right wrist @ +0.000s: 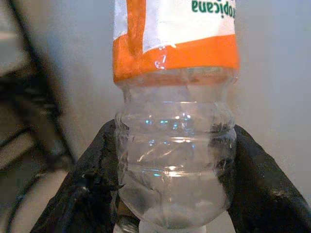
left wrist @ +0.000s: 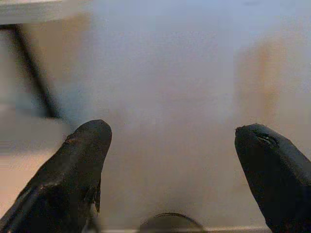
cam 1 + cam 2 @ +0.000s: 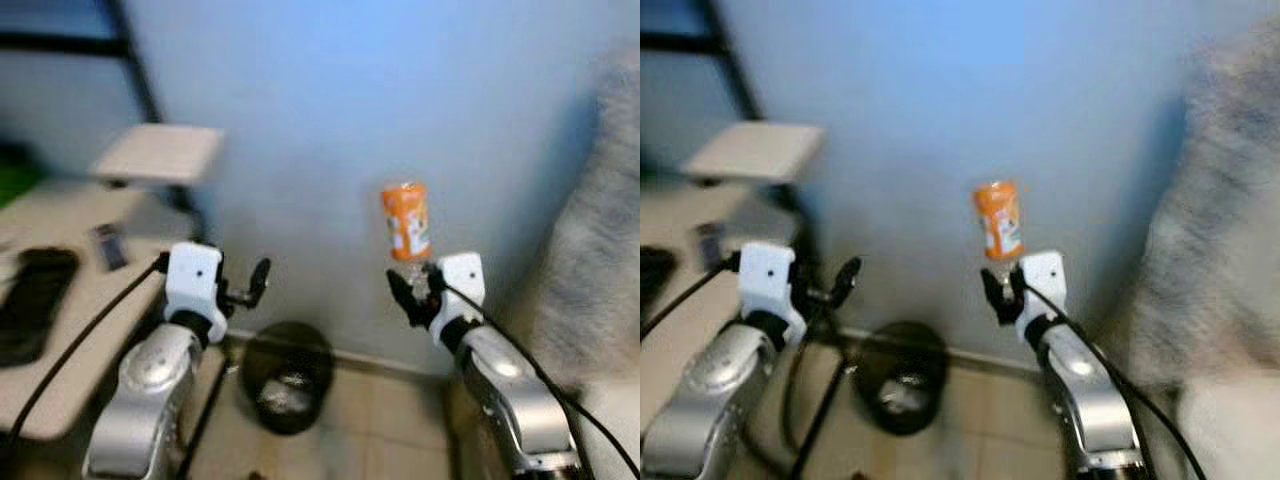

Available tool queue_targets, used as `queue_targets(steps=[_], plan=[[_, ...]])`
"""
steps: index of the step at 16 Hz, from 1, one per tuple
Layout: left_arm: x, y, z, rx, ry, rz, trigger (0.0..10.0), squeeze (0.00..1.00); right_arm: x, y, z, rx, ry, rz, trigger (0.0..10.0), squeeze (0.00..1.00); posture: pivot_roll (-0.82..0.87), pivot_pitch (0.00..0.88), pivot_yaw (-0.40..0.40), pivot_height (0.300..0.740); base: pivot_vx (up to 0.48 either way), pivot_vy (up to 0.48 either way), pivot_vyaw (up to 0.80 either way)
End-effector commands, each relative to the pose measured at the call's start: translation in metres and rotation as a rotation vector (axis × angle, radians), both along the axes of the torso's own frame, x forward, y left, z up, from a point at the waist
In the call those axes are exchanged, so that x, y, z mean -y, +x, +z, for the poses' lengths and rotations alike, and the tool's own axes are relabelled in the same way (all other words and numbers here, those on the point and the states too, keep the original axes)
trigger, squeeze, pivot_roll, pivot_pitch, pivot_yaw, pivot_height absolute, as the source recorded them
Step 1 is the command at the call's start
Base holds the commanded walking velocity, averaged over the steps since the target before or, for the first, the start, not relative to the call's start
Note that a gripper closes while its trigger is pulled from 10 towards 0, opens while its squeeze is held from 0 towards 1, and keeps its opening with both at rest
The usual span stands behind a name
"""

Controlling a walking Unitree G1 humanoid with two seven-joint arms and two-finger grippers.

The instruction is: Clean up the room

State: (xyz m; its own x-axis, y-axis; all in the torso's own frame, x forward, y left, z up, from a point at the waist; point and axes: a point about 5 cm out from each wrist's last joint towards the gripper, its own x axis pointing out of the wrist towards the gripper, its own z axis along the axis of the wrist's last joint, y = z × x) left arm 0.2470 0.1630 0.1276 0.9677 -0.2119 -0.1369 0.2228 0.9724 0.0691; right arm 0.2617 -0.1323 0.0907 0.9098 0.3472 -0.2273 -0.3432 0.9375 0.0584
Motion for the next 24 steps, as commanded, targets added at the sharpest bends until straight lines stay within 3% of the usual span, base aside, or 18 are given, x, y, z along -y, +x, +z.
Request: queue_targets(steps=[1,3,9,11,13,17,21,24], plan=[[-0.007,0.000,0.000,-0.004,0.011,0.021,10.0,0.00,-0.013,0.001,0.005,0.024,0.019,0.060,10.0,0.00,0.01,0.000,0.016,0.740,0.315,0.000,0.80],[-0.005,-0.001,-0.002,-0.008,0.017,0.008,10.0,0.00,-0.007,0.002,0.000,-0.008,0.060,0.001,10.0,0.00,0.02,0.000,0.015,0.740,0.317,0.000,0.40],[-0.002,-0.003,-0.005,-0.019,0.023,-0.027,10.0,0.00,-0.002,0.002,-0.007,-0.027,-0.058,0.054,10.0,0.00,0.02,0.000,0.004,0.740,0.315,0.000,0.00],[0.008,-0.008,-0.009,-0.049,0.025,-0.176,10.0,0.00,0.006,0.005,-0.014,-0.063,-0.135,0.086,10.0,0.00,0.03,0.000,-0.003,0.740,0.000,0.000,0.00],[0.012,-0.011,-0.011,-0.064,0.056,-0.246,10.0,0.00,0.009,0.008,-0.019,-0.089,-0.172,0.107,10.0,0.00,0.03,0.000,-0.006,0.740,0.000,0.000,0.00],[0.016,-0.016,-0.021,-0.158,0.164,-0.508,10.0,0.00,-0.007,0.017,-0.058,-0.252,-0.351,0.340,10.0,0.00,0.02,0.000,-0.004,0.740,0.000,0.000,0.00],[0.009,-0.023,-0.032,-0.258,0.309,-0.678,10.0,0.00,-0.018,0.029,-0.084,-0.357,-0.396,0.293,10.0,0.00,0.02,0.000,-0.009,0.740,0.000,0.000,0.00],[0.009,-0.032,-0.035,-0.305,0.332,-0.771,10.0,0.00,-0.025,0.034,-0.089,-0.383,-0.379,0.253,10.0,0.00,0.02,0.006,-0.017,0.740,0.000,0.000,0.00]])
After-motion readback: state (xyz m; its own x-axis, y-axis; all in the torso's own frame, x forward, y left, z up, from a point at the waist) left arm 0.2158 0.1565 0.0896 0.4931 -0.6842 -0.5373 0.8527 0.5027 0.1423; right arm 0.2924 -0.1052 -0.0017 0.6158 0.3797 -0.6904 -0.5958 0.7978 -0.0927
